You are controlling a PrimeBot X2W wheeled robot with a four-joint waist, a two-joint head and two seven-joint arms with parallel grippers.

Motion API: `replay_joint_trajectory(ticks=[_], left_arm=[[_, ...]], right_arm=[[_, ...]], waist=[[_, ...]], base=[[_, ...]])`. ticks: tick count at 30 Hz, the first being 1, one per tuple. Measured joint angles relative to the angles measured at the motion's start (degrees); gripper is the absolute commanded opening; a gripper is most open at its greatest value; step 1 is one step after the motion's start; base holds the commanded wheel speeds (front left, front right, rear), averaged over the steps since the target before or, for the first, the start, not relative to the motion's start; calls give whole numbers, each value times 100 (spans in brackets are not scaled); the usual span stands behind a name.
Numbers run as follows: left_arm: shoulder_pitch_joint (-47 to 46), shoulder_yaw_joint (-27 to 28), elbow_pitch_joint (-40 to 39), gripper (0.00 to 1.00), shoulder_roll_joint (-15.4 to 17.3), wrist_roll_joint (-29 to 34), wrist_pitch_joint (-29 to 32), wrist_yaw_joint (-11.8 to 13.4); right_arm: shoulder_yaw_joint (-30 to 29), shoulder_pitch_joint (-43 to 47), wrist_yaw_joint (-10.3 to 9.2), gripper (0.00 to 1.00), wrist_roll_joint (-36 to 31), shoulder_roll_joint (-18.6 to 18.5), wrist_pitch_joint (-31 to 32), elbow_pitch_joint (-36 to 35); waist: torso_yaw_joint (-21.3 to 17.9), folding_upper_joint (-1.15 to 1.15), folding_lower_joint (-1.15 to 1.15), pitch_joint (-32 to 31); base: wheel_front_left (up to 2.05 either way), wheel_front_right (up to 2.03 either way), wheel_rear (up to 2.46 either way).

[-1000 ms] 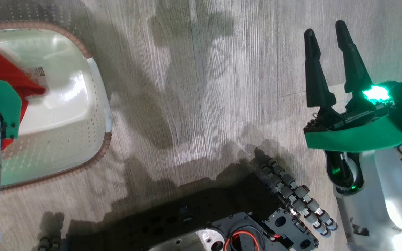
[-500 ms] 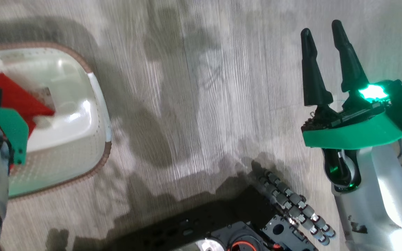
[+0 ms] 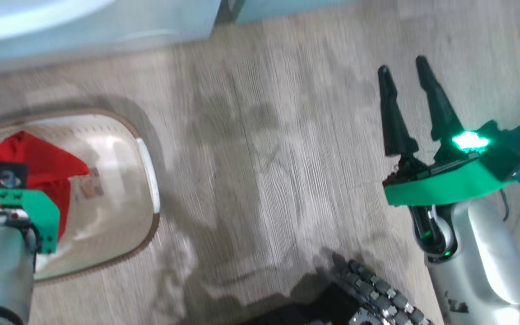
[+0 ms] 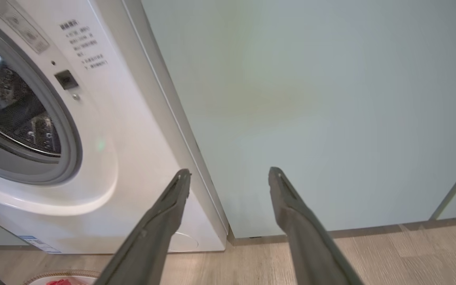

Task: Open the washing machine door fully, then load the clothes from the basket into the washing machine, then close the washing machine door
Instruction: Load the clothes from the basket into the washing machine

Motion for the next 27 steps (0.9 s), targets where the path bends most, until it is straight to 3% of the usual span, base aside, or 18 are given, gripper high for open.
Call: replay_joint_trajectory(ticks=[6, 14, 27], left_arm=[[304, -1, 7, 0, -116, -94, -643, -20], [421, -13, -31, 0, -292, -200, -1025, -109], [1272, -179, -1781, 0, -345, -172, -1066, -48]], right_arm=[[62, 63, 0, 100, 0, 0, 0, 70], [90, 326, 0, 100, -51, -1, 1, 219], [75, 691, 0, 100, -49, -3, 1, 387]], waist=[[59, 0, 0, -618], [206, 0, 0, -1335], [418, 0, 0, -2369]], base=[[0, 0, 0], [0, 0, 0], [0, 0, 0]])
